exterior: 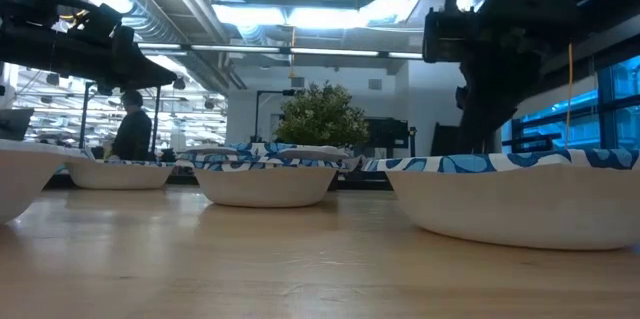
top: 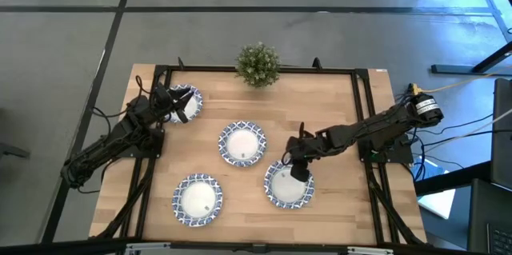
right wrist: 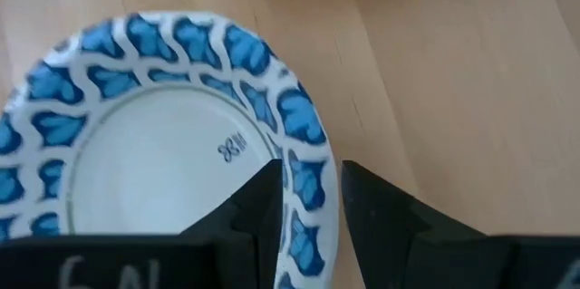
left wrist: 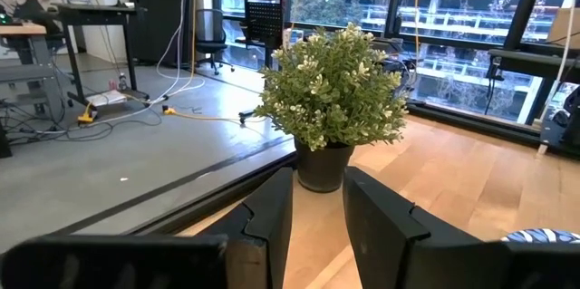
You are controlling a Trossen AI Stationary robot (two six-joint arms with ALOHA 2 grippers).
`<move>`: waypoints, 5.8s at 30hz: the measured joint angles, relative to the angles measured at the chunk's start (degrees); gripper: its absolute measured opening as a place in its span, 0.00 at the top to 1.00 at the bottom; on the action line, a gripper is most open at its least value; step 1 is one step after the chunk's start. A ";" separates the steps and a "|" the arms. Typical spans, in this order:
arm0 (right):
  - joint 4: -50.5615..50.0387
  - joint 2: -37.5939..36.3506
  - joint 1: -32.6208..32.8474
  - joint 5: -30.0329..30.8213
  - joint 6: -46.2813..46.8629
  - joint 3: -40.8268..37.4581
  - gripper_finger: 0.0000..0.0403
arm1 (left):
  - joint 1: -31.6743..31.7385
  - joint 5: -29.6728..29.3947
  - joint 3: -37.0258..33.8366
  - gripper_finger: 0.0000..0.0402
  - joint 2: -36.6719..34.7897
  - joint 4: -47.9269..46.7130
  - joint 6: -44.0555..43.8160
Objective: Nest bowls inside each other
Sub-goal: Stack the white bowl on the stacked white bowls
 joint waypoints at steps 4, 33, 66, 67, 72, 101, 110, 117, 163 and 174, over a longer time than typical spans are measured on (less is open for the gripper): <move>-1.52 0.08 0.00 0.00 0.02 0.00 0.71 | 0.00 0.00 0.00 0.76 0.00 -0.02 0.00; -0.16 3.85 -0.04 -2.16 0.02 0.02 0.96 | 0.00 0.20 0.00 0.76 0.00 -0.04 0.04; -11.91 3.87 -12.55 -10.58 -16.39 21.40 0.99 | 0.00 0.20 0.00 0.76 0.00 -0.04 0.00; -11.94 3.87 -13.13 -10.58 -16.73 21.75 0.99 | -0.02 0.22 0.00 0.76 0.00 -0.04 0.00; -9.94 4.27 -15.76 -10.57 -18.94 22.69 0.99 | -0.01 0.22 0.00 0.76 0.00 -0.04 0.00; -11.52 27.56 -21.69 -18.16 -32.03 45.33 0.99 | 0.00 0.20 0.00 0.76 0.02 -0.06 -1.17; -11.17 28.68 -24.49 -18.02 -33.24 44.96 0.99 | -0.01 0.20 0.00 0.76 0.02 -0.05 -1.01; -11.45 28.68 -24.48 -18.83 -33.60 44.92 0.99 | 0.00 0.20 0.00 0.76 0.01 -0.05 -0.92; -21.77 30.33 -25.77 -18.82 -35.90 57.90 0.67 | -0.02 1.06 0.00 0.76 0.00 -0.04 -1.50; -15.12 11.61 -29.35 -11.71 -32.72 40.33 0.67 | -0.02 -0.16 0.00 0.76 -0.01 -0.10 -0.94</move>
